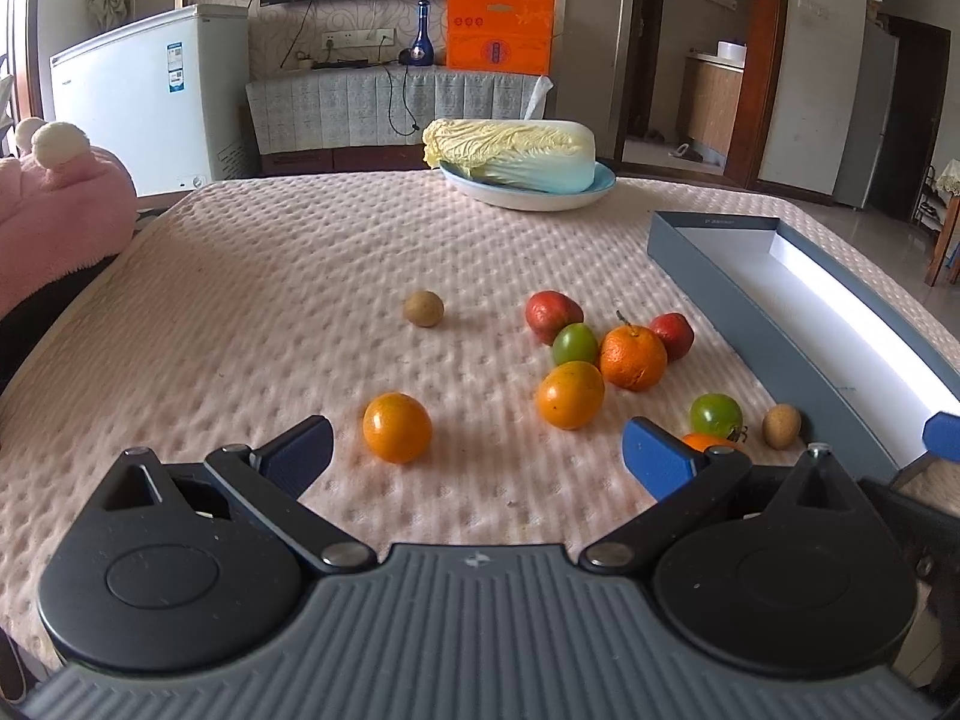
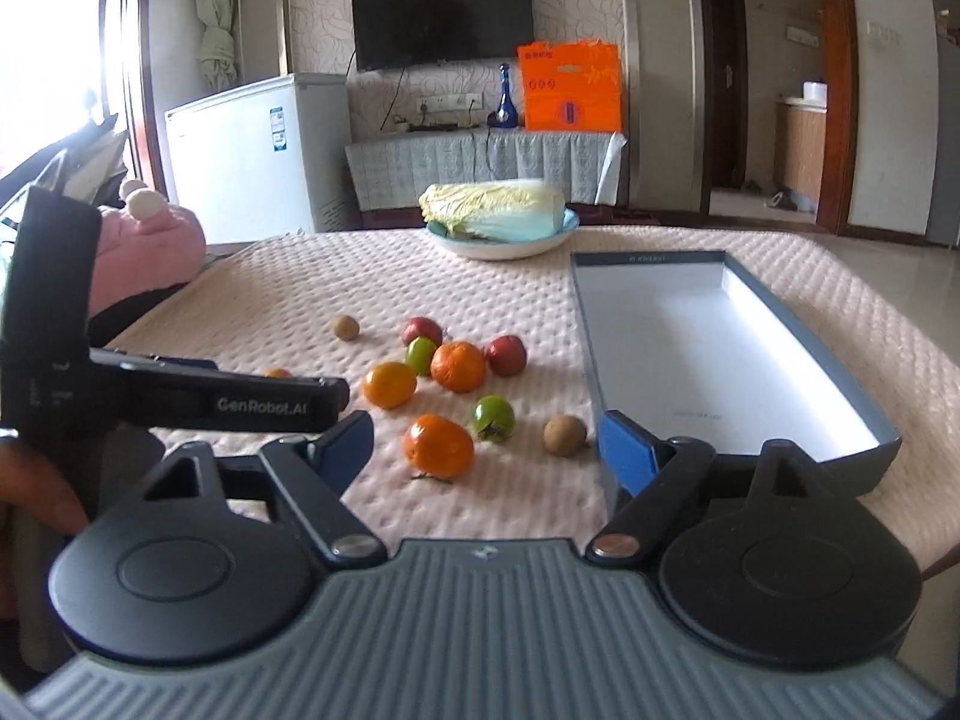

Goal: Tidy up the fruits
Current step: 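Close the left gripper on an orange while the right gripper closes on a tangerine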

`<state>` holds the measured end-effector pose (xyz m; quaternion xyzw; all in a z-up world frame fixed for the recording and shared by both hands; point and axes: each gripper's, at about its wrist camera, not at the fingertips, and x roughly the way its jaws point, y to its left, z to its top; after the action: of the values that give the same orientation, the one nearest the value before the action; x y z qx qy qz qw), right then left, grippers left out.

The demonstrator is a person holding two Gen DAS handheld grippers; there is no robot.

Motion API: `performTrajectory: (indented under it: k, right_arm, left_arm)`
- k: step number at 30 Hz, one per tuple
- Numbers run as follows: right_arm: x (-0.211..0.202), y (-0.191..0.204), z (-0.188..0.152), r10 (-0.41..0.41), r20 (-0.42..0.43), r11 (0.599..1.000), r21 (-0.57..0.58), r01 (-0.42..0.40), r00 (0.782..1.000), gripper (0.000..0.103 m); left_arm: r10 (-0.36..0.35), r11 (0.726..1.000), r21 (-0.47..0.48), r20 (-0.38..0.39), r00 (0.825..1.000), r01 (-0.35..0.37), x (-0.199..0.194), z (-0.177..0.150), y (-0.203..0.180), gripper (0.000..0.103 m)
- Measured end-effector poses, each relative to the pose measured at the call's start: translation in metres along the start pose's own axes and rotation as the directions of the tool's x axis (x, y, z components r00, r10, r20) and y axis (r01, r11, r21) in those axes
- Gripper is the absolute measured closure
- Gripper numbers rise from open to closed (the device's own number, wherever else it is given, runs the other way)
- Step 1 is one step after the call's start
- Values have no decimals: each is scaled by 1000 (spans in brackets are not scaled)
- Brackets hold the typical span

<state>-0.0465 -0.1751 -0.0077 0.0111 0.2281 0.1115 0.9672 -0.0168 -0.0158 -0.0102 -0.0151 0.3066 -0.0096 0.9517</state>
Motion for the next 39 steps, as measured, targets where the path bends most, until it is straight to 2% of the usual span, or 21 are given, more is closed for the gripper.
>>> performTrajectory:
  k: [6,8,12,17,22,29,39]
  right_arm:
    - [-1,21,-4,30,-8,998,-63,-31,1000,26]
    - [2,27,-7,37,-15,996,-79,-38,999,34]
    - [11,36,-9,21,-37,995,-92,-24,999,39]
    - [19,36,-14,-13,-35,994,-106,9,999,39]
    - [24,32,-16,8,-45,996,-87,-12,999,39]
    - [32,27,-19,14,-72,998,-66,-19,997,39]
    - [34,26,-17,18,-58,998,-58,-21,998,39]
  left_arm:
    - [11,1000,-17,-8,1000,-11,1,-1,12,0]
    - [20,1000,-17,-14,1000,-20,2,-2,17,0]
    - [24,1000,-20,-12,1000,-24,0,-3,26,0]
    - [18,1000,-15,-12,1000,-18,-2,-5,33,0]
    - [43,999,-20,-13,999,-43,5,-4,38,0]
    - [33,999,-7,-15,999,-33,15,0,32,1]
    - [26,999,-24,-23,999,-27,29,-2,33,3]
